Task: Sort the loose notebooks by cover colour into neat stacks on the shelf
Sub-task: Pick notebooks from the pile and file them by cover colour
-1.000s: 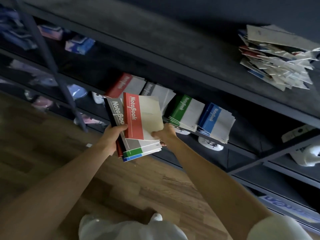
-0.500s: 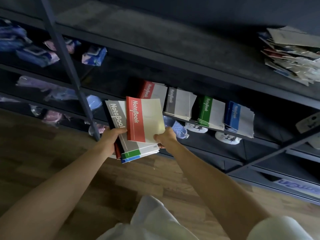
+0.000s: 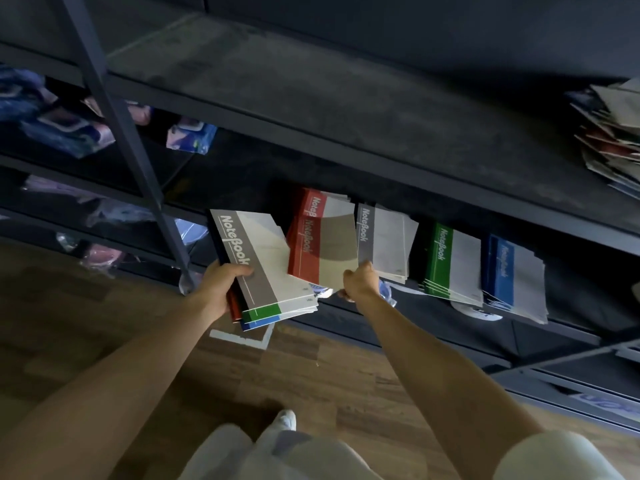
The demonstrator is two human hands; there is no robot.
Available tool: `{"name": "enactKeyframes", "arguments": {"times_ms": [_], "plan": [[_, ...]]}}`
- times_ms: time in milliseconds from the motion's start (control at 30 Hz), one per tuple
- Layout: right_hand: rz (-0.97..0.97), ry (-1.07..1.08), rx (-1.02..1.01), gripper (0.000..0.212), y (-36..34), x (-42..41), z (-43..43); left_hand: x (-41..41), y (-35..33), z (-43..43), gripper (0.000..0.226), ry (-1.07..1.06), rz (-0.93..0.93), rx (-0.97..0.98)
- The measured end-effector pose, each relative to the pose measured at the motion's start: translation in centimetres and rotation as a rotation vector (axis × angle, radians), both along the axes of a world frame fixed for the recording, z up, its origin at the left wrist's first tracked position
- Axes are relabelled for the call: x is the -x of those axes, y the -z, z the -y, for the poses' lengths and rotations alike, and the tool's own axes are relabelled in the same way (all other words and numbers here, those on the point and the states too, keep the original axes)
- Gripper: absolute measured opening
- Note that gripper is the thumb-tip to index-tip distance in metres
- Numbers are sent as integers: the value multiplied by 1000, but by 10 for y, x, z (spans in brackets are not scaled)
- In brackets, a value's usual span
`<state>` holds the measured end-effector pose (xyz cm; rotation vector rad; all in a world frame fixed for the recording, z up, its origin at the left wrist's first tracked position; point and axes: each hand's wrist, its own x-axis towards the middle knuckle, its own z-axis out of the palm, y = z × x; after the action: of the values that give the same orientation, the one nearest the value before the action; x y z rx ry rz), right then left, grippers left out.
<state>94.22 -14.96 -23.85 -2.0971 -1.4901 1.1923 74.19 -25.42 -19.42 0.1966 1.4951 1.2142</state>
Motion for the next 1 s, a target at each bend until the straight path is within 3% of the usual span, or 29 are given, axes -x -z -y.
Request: {"name": "enactKeyframes", "arguments": {"times_ms": [167, 300, 633, 733, 900, 1000], "plan": [[-109, 158, -13, 30, -3, 4, -20, 21, 6, -18, 31, 31, -5, -10], [-60, 182, -26, 36, -2, 10, -37, 39, 12, -29, 27, 74, 2, 6], [-64, 377, -5, 39, 13, 53, -62, 85, 24, -60, 38, 145, 27, 66], [37, 354, 20, 38, 20, 56, -67, 91, 27, -64, 37, 173, 30, 76], [35, 304, 51, 40, 24, 61, -71, 101, 27, -74, 32, 238, 18, 100], [7, 289, 83, 27, 27, 62, -68, 103, 26, -82, 35, 273, 15, 94]]}}
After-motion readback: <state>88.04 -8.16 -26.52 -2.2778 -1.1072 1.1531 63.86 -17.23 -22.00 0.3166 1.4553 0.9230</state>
